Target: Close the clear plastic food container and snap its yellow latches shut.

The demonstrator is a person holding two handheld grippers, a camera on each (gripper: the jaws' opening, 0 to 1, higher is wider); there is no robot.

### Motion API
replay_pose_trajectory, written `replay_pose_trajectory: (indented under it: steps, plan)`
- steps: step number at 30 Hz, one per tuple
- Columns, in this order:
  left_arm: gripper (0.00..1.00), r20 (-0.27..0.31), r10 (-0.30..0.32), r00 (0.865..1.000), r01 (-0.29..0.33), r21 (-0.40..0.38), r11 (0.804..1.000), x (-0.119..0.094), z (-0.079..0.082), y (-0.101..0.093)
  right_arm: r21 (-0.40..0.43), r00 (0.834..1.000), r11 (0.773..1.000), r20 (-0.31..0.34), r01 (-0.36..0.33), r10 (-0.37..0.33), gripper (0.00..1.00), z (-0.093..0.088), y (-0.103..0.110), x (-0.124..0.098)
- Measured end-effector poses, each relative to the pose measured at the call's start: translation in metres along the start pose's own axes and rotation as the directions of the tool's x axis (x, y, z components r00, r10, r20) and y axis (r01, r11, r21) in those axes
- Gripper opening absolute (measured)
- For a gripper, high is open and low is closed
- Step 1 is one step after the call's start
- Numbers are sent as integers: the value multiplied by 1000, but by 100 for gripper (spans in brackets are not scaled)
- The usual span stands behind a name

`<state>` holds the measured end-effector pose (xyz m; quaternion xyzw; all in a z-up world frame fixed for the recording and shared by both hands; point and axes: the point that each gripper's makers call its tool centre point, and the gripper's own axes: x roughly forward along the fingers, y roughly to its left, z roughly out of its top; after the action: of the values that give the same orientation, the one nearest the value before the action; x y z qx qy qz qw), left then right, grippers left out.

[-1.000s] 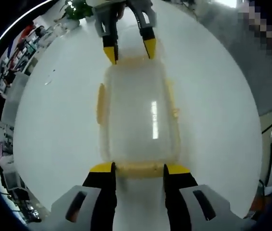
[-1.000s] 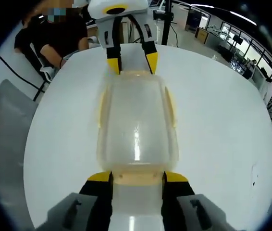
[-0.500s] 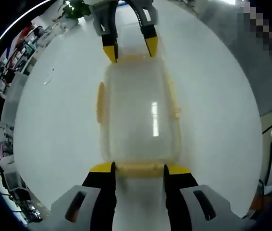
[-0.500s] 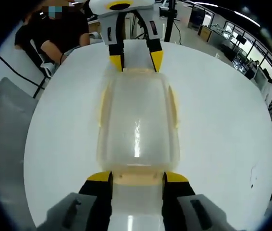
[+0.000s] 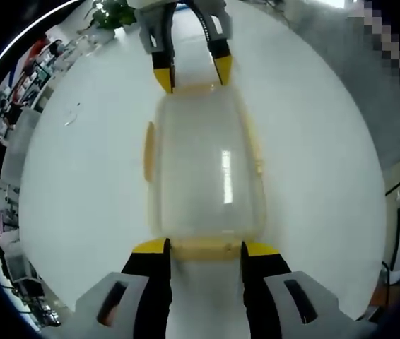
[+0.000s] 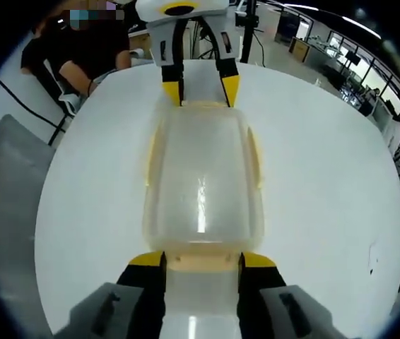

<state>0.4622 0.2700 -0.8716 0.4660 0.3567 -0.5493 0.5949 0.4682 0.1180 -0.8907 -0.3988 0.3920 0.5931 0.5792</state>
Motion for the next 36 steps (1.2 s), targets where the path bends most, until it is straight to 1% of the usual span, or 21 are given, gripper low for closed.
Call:
replay_pose_trajectory:
  steps: [4, 7, 10, 12, 17, 22, 29, 36]
  plan:
    - [36, -7, -4, 1000, 4, 2, 1000, 5, -4, 4, -11, 1000, 1000, -2, 3, -3, 37, -1, 0, -1]
    - [36, 4, -16, 1000, 16, -9, 1000, 7, -3, 4, -29, 1000, 1000, -13, 5, -6, 37, -3, 1, -2]
    - [36, 10, -14, 1000, 14, -9, 1000, 4, -3, 5, -29, 1000, 1000, -1, 2, -2, 37, -1, 2, -7]
    - [36, 1, -17, 1000, 17, -9, 1000, 1, -4, 5, -35, 1000, 999, 14, 3, -2, 37, 3, 3, -10]
    - [36, -16, -14, 1000, 14, -4, 1000, -7, -4, 2, -37, 1000, 999, 23, 7, -7, 37, 8, 7, -14]
    - [36, -26, -13, 1000, 13, 2, 1000, -19, -2, -1, -38, 999, 999, 40, 8, -6, 37, 13, 13, -24]
    - [36, -35, -5, 999, 5, 15, 1000, -39, 6, -2, -38, 998, 999, 61, 17, -15, 37, 19, 17, -40]
    - [36, -38, -4, 999, 5, 19, 1000, -47, 13, -7, -43, 997, 999, 70, 24, -21, 37, 21, 25, -52]
